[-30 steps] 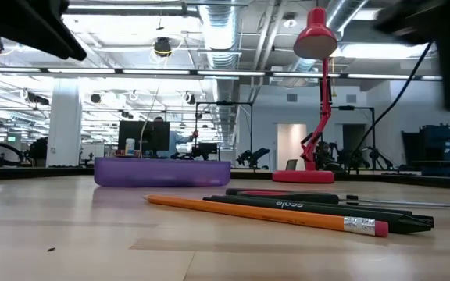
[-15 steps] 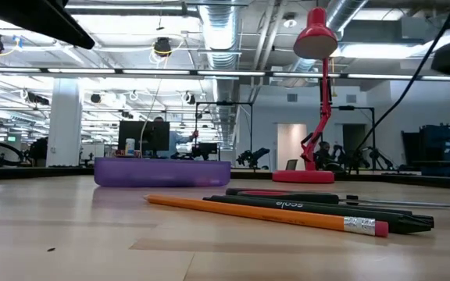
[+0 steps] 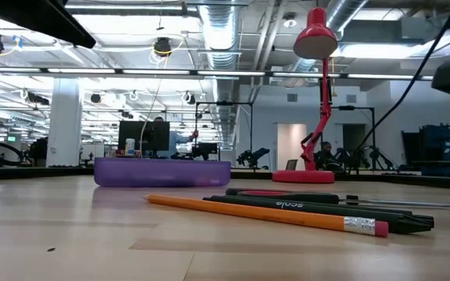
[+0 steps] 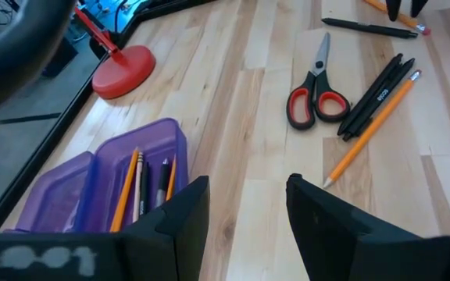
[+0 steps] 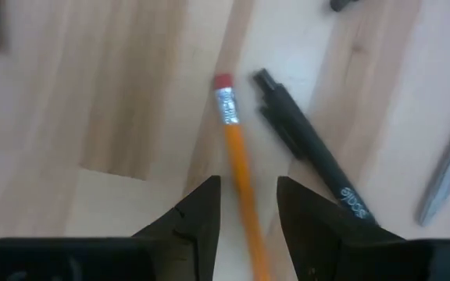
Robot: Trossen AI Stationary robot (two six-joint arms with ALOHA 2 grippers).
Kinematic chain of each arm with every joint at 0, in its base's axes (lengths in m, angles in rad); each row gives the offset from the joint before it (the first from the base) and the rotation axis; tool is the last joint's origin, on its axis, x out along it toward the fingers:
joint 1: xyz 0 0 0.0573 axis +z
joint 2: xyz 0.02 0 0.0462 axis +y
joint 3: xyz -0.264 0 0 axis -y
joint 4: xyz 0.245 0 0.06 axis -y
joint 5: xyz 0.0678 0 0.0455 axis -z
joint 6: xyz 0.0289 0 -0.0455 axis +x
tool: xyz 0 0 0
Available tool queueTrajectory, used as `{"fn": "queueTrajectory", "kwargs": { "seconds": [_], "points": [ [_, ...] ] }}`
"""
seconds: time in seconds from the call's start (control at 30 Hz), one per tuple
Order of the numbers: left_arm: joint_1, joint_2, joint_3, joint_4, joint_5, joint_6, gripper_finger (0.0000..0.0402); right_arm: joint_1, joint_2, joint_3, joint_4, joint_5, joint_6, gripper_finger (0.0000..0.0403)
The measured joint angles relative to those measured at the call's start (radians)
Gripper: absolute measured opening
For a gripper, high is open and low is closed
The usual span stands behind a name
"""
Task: Pick & place school supplies into a supply box
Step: Put the yellow pencil into the purple supply box
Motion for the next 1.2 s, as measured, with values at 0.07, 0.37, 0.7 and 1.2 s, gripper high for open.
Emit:
{"fn": "queueTrajectory", "kwargs": {
  "seconds": [0.07,0.37,0.7,1.2],
  "points": [
    [0.000,0.000,0.000,0.000,0.004,0.000,0.0157,-0.015,0.001,-0.017,0.030,-0.060,-0.003,0.0120],
    [0.000,0.000,0.000,0.000,0.011,-0.002,0.0157,-0.103,-0.010,-0.084,0.092,-0.229,-0.072,0.0101],
    [0.000,0.000,0.000,-0.001,0.011,-0.002,0.0157,-0.114,-0.011,-0.088,0.095,-0.148,-0.103,0.0009],
    [0.000,0.000,0.000,-0.005,-0.006,-0.001,0.0157,-0.052,0.006,-0.097,0.120,0.307,0.058,0.0002]
  ]
}}
